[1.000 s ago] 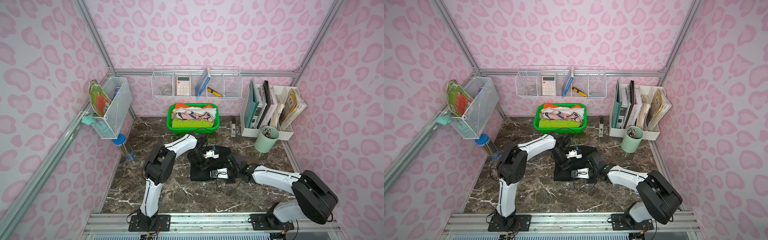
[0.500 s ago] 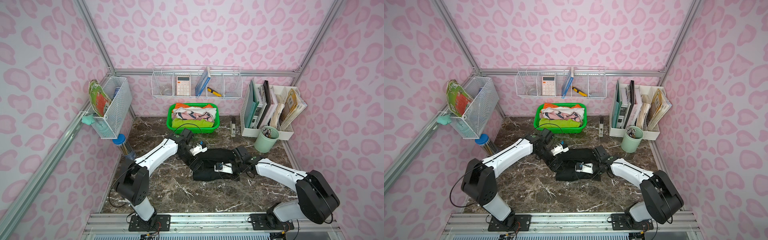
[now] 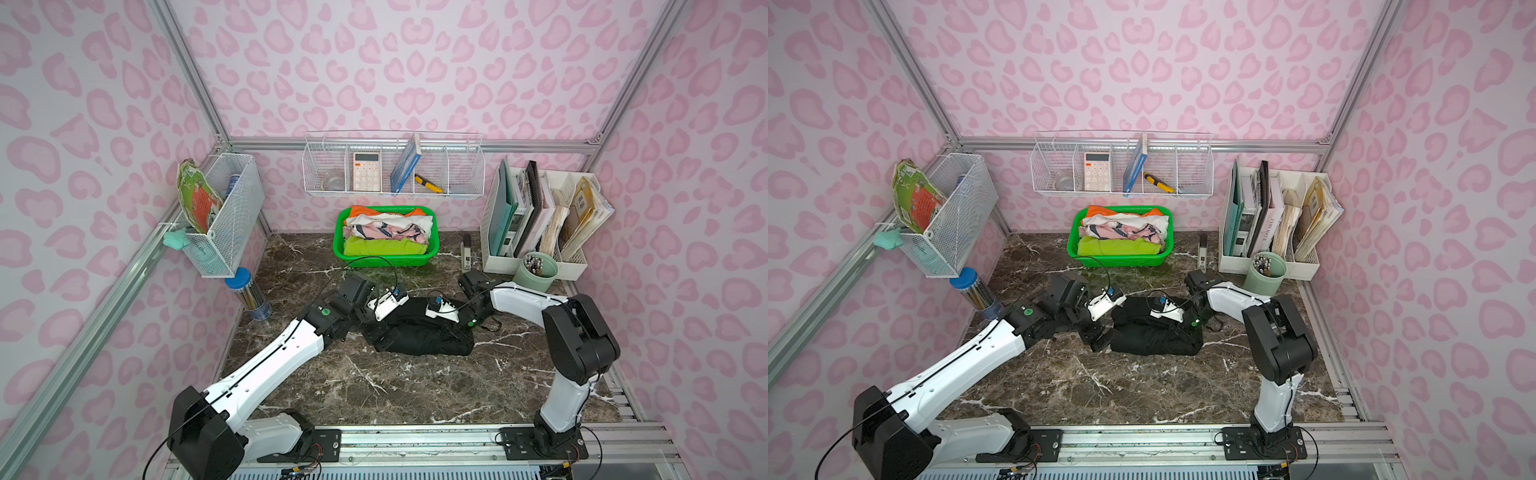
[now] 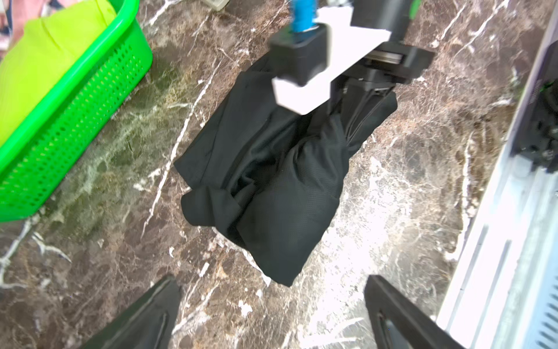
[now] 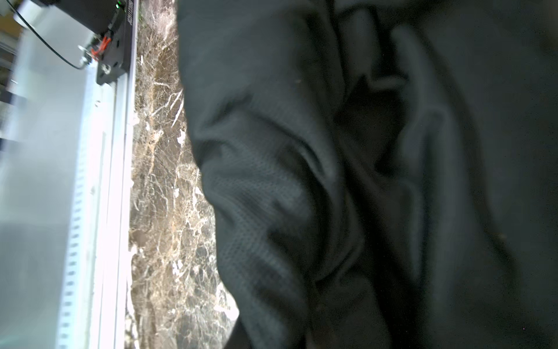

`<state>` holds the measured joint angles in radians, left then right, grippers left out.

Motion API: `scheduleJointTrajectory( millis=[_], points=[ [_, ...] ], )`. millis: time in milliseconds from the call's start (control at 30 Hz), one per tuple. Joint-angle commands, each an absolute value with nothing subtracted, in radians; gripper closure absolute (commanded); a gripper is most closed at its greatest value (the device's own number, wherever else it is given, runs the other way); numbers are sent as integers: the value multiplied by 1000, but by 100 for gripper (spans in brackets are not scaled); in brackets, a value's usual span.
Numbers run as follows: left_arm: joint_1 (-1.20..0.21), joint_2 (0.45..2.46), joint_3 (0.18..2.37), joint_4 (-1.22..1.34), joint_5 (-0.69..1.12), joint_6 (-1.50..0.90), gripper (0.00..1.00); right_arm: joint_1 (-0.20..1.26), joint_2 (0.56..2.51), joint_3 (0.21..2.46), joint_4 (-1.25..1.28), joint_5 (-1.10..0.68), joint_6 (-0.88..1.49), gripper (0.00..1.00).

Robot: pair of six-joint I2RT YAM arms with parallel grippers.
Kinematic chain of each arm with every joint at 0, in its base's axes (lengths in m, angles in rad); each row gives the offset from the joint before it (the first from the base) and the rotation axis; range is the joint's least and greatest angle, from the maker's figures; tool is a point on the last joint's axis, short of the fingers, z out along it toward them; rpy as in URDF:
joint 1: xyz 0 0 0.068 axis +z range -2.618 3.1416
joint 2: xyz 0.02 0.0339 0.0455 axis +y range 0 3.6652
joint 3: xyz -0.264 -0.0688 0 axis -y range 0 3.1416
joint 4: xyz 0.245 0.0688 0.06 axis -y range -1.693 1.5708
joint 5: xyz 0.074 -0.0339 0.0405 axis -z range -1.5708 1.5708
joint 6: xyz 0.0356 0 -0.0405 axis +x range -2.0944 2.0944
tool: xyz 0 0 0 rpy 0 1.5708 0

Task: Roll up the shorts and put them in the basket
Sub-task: Roll the shorts at the center of the board.

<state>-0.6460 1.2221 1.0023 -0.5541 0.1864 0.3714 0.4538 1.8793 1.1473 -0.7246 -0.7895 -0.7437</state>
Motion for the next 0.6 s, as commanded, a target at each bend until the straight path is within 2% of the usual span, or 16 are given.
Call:
scheduleJointTrajectory(
  millis=[0, 133, 333, 567],
  points=[
    [-720, 1214, 945, -399, 40, 443, 1, 442, 1937, 1173, -800, -840, -709, 100],
    [-824, 1255, 859, -275, -104, 515, 1, 406, 1975, 1172, -796, -868, -672, 100],
    [-954, 1373, 779, -96, -227, 585, 1, 385, 2000, 1179, -799, -906, -664, 100],
    [-992, 1539, 811, 30, -260, 684, 0, 374, 2019, 1193, -819, -934, -676, 100]
  ],
)
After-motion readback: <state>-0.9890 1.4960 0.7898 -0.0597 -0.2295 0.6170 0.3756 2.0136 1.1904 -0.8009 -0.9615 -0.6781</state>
